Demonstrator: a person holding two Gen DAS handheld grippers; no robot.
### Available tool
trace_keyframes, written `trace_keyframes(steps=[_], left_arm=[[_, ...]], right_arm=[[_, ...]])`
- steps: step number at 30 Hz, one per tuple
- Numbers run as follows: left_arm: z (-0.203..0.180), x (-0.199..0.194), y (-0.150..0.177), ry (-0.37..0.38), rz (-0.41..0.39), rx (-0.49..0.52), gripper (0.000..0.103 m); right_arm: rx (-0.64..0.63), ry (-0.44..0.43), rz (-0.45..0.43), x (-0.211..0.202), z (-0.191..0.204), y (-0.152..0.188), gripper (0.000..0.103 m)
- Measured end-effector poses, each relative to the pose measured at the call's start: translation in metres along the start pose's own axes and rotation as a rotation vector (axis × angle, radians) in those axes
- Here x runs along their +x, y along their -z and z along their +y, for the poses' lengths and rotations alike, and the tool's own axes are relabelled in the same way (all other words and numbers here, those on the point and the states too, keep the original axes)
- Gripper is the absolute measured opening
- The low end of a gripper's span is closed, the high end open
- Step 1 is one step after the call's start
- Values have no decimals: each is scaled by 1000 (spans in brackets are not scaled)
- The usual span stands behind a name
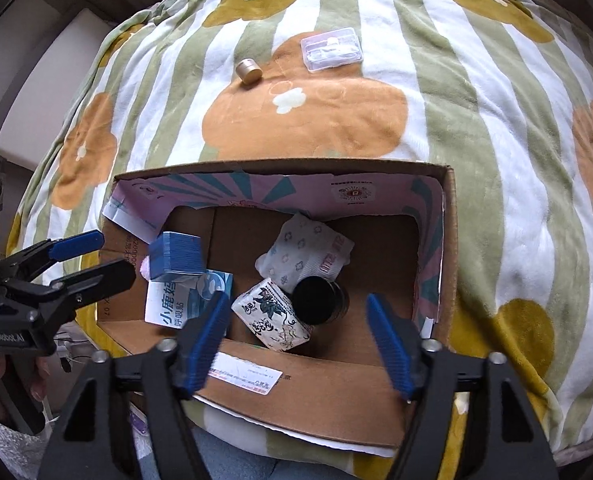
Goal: Organize objects
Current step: 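Carry the blue bottle and black tube into the cardboard box and release both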
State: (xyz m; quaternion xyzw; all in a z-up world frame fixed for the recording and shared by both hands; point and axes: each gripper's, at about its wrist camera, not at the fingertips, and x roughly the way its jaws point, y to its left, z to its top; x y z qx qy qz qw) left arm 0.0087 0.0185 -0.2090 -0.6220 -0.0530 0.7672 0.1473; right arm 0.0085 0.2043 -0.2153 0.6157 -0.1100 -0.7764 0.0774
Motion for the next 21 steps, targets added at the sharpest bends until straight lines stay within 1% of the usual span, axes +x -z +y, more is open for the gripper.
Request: trace_keyframes(steps=[1,5,8,13,21], left_arm=[[0,0,1,-7,3,1,103],[8,1,4,0,13,-28,103],[14,-1,7,7,15,-50,103],[19,-8,10,0,5,-67,103],[22,-36,5,10,-32,-81,103]], right_arm=[[14,-2,-7,-2,-2,0,84],[64,-16,3,-3,-8,0,85],[53,9,8,-5,-7,1,85],[49,16,9,-7,-4,0,85],[34,32,-8,-26,6,-9,85]])
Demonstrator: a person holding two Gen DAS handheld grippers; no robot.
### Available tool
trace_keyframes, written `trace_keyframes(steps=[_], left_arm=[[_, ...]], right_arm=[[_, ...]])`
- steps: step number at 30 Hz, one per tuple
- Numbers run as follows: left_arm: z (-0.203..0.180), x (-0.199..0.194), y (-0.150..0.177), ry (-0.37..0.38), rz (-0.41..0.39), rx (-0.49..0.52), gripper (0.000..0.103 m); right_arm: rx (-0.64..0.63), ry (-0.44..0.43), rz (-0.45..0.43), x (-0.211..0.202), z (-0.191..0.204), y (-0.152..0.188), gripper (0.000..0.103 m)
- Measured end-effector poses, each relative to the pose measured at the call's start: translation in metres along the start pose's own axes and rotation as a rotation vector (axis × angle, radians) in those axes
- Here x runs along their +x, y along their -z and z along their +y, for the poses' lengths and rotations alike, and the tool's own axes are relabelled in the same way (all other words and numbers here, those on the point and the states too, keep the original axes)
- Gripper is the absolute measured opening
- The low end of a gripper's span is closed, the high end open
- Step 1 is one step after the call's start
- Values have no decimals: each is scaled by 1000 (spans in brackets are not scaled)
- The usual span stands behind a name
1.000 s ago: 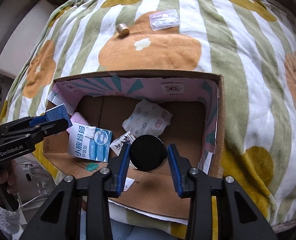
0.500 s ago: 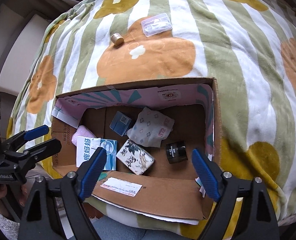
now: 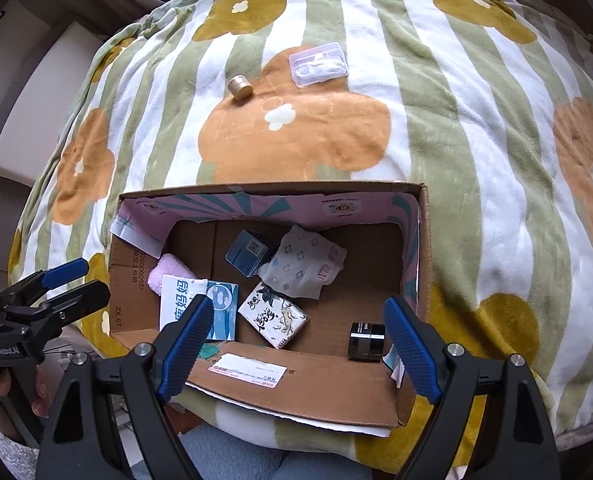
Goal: Organize objects
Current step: 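Carry the blue bottle and black tube into the cardboard box and release both, then grasp the beige round jar with the left gripper while the right grasps the clear floss case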
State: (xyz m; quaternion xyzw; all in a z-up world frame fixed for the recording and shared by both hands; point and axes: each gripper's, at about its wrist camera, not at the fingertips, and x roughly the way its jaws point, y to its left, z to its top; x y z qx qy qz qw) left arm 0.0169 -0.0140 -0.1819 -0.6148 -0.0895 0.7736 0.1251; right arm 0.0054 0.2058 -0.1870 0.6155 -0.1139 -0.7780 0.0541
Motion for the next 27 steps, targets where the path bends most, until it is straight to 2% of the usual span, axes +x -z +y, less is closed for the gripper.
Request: trace_keyframes(steps=[7,9,10,18,21,25,27], left_arm=[[3,-32,-26,4,-64,-14,103],[3,-39,-34,3,-81,-16,103],[3,-41,-38,0,-89,-16,103],[-1,-41,-74,-9,-112,-4,103],[-2,-38,-88,-19,-122,0,103],[-5,-34,-111,-37,-146,13,103],[-5,-30,-122,-62,-155,22,103]], right_arm=[[-11,-3,-40,-25,6,-20,85],[-26,3,-48,-29,9,-27,92],[-34,6,-49,-31,11,-32,102],[-61,15,-89,-38,16,-68,102],[-80,31,-78,-36,16,-85,102],[-139,110,-61,-32,18,-107,102],[-154,112,-61,-30,17,-118,102]])
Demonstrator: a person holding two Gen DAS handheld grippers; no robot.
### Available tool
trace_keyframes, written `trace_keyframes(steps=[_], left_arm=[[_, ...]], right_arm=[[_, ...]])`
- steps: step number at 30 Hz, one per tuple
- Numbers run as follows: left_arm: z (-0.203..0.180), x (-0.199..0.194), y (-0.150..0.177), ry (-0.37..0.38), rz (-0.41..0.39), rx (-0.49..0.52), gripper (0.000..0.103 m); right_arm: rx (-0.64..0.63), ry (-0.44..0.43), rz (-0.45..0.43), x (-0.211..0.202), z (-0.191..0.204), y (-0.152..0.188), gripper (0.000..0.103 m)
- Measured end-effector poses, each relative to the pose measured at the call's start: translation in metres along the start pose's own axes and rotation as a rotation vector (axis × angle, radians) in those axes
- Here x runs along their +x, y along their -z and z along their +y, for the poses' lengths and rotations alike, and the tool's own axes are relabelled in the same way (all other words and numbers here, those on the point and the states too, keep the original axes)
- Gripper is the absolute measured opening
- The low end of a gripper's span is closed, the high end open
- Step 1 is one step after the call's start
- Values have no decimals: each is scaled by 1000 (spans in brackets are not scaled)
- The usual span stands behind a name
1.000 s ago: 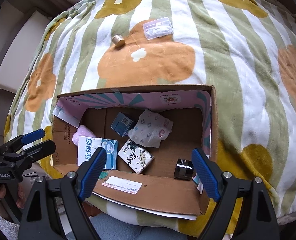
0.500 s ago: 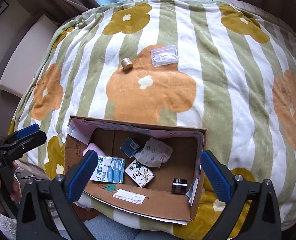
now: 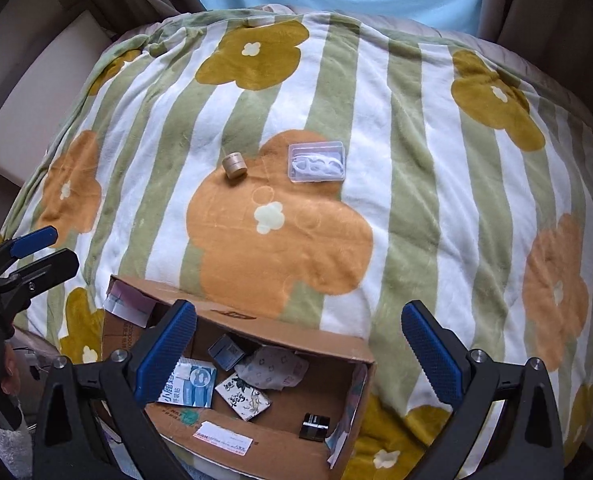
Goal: Organize objects
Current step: 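Grasp the beige round jar with the left gripper while the right grasps the clear floss case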
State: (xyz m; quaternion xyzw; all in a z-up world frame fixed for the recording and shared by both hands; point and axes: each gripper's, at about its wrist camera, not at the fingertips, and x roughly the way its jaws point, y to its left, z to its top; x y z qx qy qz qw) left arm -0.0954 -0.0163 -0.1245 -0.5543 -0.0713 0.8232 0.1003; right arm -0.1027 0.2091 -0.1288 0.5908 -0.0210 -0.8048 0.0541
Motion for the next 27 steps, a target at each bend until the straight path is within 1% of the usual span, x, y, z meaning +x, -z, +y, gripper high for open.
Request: trace_keyframes(steps=[3,6,12,17,23,27], left_arm=[[0,10,-16,-23,-7,8,103],[1,26,-31,-31,9,17,103],[6,67,-59,-25,50,28,103],[13,110,-81,-15,84,35,103],[17,164,-103,-31,115,94,102],[21,197,-112,-39,140,111,99]], right_arm=[[3,-2,-5,5,-4,-16,102],[1,-5,-18,12,-7,-33,102],[-7,-3,6,41,-7,-68,102],[-7,2,33,76,-6,-96,102],[7,9,83,127,-11,-122,102],[23,26,125,160,-18,-132,102]])
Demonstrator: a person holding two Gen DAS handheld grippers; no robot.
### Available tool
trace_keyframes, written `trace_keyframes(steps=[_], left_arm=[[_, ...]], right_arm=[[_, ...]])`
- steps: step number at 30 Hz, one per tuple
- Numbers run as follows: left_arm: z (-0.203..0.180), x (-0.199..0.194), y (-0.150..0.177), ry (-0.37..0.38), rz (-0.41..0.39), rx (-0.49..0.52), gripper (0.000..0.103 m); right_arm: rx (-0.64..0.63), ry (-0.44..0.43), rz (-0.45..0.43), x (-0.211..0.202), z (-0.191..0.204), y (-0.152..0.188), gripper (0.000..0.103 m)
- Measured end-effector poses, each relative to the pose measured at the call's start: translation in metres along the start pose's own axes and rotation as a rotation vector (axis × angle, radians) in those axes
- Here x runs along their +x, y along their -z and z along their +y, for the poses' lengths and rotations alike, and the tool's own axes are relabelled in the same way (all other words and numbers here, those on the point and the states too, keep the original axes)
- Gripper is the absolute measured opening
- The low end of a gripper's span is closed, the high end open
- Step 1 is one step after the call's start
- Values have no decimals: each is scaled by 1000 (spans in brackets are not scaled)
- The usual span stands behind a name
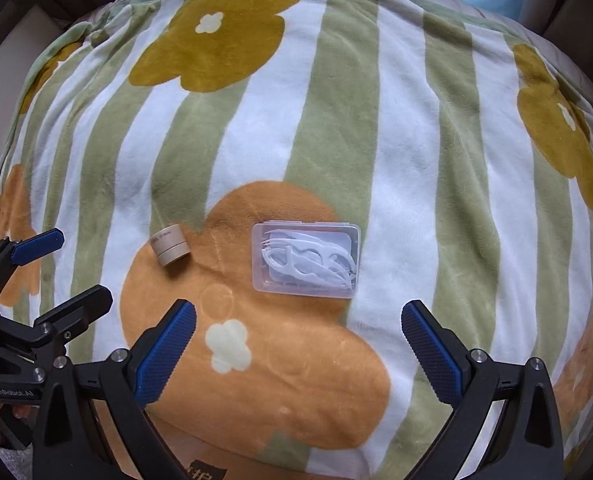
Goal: Organize objects
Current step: 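Grasp the beige round jar with the left gripper while the right grasps the clear floss case, then carry the beige jar and clear floss case into the cardboard box and release both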
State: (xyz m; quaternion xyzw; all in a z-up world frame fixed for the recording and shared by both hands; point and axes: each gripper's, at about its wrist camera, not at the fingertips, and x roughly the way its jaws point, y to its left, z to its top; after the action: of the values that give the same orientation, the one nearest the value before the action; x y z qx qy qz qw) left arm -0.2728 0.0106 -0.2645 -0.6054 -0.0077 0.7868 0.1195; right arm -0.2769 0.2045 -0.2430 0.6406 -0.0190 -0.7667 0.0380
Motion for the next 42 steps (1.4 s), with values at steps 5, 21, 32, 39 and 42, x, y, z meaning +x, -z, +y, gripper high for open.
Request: trace_keyframes(steps=[5,21,32,39,42], left_arm=[[6,32,-5,20,42,-22,95],[22,84,-15,124,117,-214,70],[24,96,-17,115,137,-255,39],[26,86,-16,125,125,-261,39],[26,77,-18,133,112,-262,39]], right_arm=[[31,-5,39,29,-4,-8,102],[35,23,74,64,-10,-20,102],[-39,59,49,65,-1,-16,78],[-16,46,45,59,-7,-15,78],[-6,41,38,53,-10,-15,78]])
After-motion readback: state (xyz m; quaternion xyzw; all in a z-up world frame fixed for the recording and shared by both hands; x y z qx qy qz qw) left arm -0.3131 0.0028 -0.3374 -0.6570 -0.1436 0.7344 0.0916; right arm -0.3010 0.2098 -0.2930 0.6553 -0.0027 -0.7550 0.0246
